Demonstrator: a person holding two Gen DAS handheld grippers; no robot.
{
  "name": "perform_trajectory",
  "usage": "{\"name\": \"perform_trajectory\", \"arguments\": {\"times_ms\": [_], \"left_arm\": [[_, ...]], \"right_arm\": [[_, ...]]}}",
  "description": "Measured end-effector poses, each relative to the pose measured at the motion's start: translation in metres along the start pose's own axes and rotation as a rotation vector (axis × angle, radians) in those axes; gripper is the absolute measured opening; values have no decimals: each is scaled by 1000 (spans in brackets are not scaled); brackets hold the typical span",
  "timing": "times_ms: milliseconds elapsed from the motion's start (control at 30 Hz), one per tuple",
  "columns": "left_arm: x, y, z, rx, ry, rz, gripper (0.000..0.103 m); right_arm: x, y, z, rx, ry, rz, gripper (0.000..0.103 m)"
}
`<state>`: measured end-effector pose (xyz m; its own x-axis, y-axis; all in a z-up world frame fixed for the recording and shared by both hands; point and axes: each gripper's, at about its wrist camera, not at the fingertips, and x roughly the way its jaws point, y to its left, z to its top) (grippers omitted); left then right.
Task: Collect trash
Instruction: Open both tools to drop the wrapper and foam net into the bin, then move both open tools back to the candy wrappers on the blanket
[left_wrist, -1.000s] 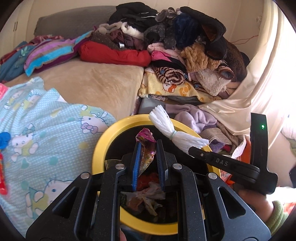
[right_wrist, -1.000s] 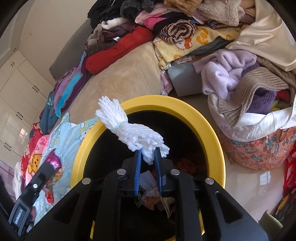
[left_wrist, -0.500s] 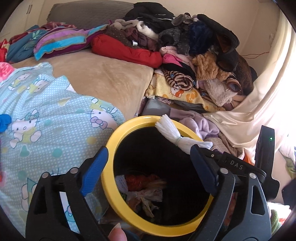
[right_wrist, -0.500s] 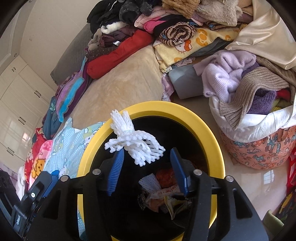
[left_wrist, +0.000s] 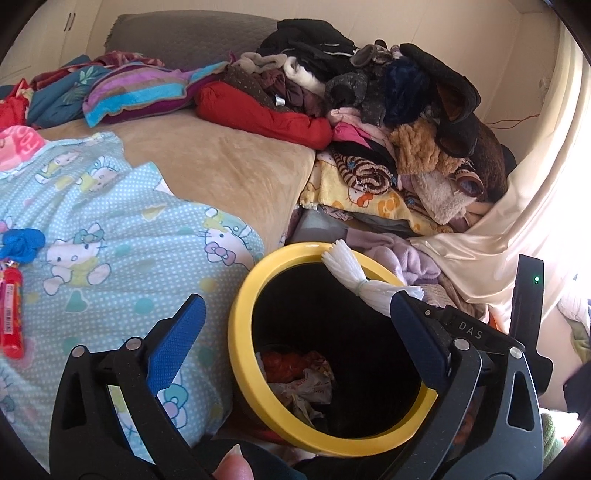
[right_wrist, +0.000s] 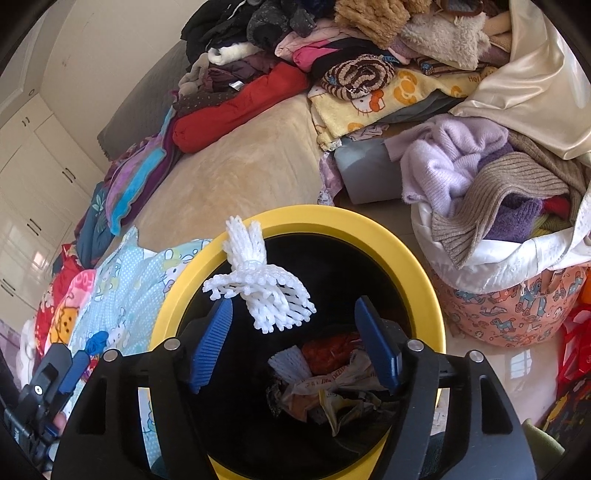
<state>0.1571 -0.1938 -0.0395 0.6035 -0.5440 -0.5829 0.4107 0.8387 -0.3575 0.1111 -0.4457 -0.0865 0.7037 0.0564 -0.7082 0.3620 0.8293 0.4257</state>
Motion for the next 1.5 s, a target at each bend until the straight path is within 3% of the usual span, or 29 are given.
{"name": "perform_trajectory", "arguments": {"times_ms": [533, 1500], "left_arm": [[-40, 36, 3, -60, -71, 45, 92], [-102, 125, 2, -120, -189, 244, 92]], "right_arm": [[-4, 46, -12, -111, 15, 33, 70], [-9, 172, -69, -390, -12, 216, 80]]}}
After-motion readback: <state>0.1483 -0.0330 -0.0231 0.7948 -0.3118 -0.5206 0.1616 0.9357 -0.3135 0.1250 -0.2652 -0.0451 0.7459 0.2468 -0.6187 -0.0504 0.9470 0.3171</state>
